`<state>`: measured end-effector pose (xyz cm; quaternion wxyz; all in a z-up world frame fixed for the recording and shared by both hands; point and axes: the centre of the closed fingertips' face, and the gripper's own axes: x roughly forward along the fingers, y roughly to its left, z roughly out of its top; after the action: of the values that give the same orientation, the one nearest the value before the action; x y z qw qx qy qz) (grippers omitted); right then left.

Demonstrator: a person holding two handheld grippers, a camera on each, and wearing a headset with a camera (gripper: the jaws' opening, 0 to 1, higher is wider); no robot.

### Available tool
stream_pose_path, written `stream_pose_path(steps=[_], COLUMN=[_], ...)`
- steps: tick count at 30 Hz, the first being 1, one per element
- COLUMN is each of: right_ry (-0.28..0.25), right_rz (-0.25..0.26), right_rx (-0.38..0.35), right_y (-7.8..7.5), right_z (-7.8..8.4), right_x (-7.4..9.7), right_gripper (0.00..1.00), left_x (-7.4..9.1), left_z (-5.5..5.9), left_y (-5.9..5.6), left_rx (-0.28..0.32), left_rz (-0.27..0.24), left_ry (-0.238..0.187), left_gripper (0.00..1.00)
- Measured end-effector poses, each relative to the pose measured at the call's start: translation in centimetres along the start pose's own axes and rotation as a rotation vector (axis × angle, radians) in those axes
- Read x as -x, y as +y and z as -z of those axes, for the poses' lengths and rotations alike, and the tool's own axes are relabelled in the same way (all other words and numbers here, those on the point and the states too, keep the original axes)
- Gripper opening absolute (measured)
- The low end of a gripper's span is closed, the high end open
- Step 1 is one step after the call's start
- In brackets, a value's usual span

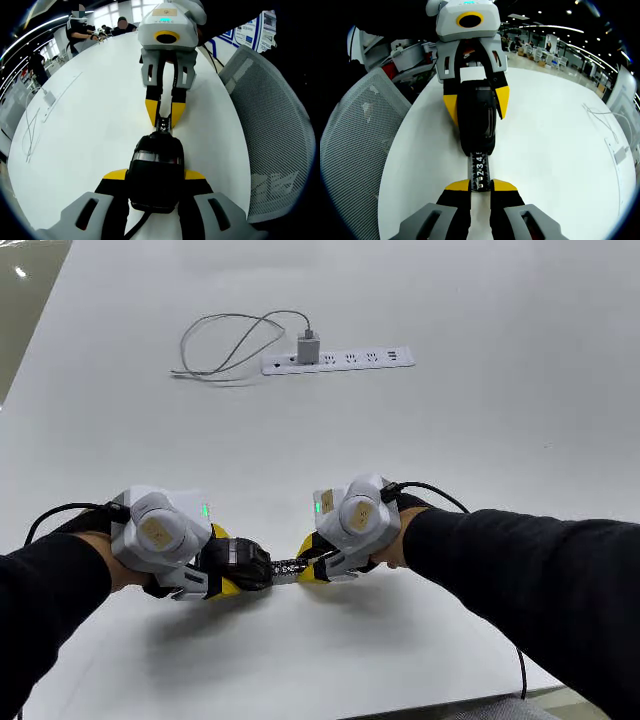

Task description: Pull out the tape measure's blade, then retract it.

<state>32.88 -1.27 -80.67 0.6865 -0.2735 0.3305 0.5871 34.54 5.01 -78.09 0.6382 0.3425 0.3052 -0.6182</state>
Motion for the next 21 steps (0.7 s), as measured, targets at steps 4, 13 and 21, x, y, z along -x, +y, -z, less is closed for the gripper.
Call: stream_pose_path(steps=[4,13,21], right_ry=[-0.002,-0.001,-0.006], right_rz=[0.000,0.004,0.009], right_rx=[-0.003,-0.009,-0.019], right_y=[0.0,0.0,0.0], right_z=[0.2,0.5,1.3], right_x=[0.1,0.4,1.2], right_gripper=[0.10,0.10,0.10], left_x=[-0.1,-0.1,-0.1], left_z=[0.0,0.1,0.1], left_y=[0.1,0.0,0.0], left_rx=[-0.003,-0.008,-0.011], left_rz=[-0.002,-0.003,-0.004], left_ry=[-0.002,0.000,0.001], left_gripper=[0.33,0.33,0.33])
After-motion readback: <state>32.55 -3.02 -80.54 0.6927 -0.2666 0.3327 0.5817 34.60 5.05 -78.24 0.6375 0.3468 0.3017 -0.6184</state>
